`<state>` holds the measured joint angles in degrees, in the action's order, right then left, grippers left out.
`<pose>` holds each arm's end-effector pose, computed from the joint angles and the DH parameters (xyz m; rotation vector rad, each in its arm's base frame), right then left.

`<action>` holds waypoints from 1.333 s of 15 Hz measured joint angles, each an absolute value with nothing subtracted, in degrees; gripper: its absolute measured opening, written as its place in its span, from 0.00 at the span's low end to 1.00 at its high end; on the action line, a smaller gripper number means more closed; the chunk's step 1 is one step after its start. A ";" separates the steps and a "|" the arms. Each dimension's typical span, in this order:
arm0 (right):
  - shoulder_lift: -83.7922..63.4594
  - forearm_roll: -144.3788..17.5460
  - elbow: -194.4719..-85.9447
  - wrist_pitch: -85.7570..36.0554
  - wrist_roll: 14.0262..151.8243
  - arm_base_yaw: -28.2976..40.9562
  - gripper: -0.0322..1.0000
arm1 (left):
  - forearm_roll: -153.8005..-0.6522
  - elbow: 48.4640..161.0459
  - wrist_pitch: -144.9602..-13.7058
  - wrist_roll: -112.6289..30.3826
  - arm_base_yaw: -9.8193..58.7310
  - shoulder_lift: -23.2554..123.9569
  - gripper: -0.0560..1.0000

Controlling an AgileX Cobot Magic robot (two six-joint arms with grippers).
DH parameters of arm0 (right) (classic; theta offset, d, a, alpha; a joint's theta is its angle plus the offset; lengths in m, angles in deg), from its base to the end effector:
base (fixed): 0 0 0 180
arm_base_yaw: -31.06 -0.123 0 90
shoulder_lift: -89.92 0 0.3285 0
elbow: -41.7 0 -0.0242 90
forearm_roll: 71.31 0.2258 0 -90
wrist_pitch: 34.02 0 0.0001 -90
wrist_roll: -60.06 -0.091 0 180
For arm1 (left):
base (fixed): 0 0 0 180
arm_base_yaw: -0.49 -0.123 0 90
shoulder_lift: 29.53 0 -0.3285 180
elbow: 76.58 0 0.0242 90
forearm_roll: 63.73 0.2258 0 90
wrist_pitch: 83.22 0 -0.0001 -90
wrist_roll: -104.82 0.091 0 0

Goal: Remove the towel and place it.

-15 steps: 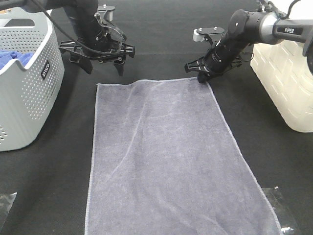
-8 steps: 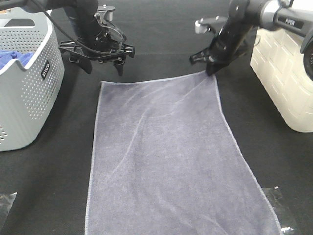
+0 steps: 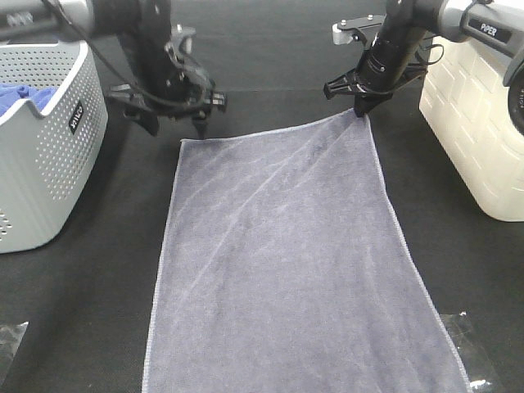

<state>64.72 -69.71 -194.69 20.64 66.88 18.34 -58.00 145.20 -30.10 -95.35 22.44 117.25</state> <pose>0.5509 0.1265 0.1726 -0.4395 2.6364 0.0685 0.4972 -0.1925 0.1838 0.1041 2.7501 -0.0734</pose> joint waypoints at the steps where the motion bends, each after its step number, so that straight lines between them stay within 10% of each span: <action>1: 64.72 -69.76 -194.69 20.70 66.88 18.34 0.03 | -57.83 145.20 -31.13 -95.64 22.44 118.06 0.73; 20: 64.72 -69.82 -194.69 21.04 66.88 18.34 0.03 | -53.07 145.32 -38.18 -98.44 22.44 123.44 0.54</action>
<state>64.72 -69.82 -194.69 21.04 66.88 18.34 -53.07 145.32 -38.18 -98.44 22.44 123.44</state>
